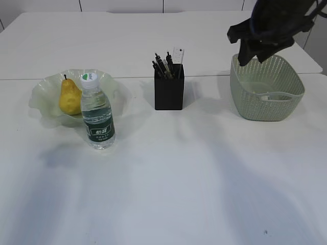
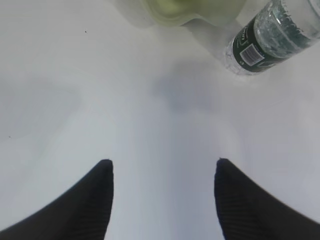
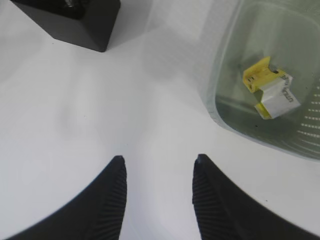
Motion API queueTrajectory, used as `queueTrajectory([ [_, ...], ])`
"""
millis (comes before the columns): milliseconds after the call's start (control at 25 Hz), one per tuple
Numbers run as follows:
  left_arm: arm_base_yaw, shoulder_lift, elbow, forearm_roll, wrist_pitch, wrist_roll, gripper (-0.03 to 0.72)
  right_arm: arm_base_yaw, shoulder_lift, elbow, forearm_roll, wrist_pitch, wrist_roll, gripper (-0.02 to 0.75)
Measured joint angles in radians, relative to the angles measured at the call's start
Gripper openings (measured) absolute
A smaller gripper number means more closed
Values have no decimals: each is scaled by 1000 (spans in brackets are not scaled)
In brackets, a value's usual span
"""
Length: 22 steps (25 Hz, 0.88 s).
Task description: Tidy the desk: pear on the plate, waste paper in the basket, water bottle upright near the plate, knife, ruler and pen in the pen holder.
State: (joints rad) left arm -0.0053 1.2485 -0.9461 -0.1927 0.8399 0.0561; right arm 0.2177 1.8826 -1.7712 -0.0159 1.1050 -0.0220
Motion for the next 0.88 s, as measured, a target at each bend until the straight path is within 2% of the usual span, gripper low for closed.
queueTrajectory([
  [280, 0, -65, 0, 34, 12, 0, 459, -44, -143, 172, -19, -17, 0, 332],
  [600, 0, -190, 0, 120, 89, -23, 459, -46, -341, 465, 3, -150, -2, 333],
  [880, 0, -314, 0, 123, 179, -73, 459, -46, -451, 575, 0, -164, -4, 334],
])
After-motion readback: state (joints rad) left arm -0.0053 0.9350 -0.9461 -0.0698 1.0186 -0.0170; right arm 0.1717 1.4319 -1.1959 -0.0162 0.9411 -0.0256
